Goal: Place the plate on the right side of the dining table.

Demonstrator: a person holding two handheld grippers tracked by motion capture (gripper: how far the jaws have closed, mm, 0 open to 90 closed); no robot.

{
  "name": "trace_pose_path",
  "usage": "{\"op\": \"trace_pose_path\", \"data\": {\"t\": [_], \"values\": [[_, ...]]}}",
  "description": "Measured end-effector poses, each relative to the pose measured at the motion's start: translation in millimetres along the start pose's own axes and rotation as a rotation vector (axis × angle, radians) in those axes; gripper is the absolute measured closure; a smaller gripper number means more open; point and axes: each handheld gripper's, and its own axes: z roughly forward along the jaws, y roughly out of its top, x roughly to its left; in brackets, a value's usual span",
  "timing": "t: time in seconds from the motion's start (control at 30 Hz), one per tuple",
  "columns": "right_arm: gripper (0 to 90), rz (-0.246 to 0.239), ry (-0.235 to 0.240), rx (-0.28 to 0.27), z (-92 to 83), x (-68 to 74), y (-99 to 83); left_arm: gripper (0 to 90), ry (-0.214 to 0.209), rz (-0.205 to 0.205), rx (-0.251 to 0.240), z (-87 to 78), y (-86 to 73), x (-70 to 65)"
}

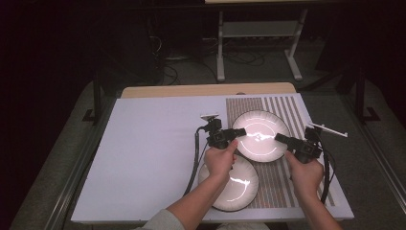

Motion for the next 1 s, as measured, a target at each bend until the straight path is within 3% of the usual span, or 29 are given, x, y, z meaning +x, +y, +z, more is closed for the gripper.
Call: {"op": "trace_pose_path", "data": {"t": [0.37,0.77,1.0], "values": [[67.0,0.027,-0.043,-0.016,-4.7,-21.2,2.7,68.6,-0.002,0.030,0.059,27.3,1.7,-6.1],[67.0,0.054,-0.078,-0.015,-2.5,-40.0,7.9,66.0,0.028,0.062,0.106,58.5,6.1,-11.2],[66.7,0.065,-0.098,-0.017,-2.1,-51.6,11.2,64.1,0.044,0.107,0.142,75.9,8.4,-15.9]]}}
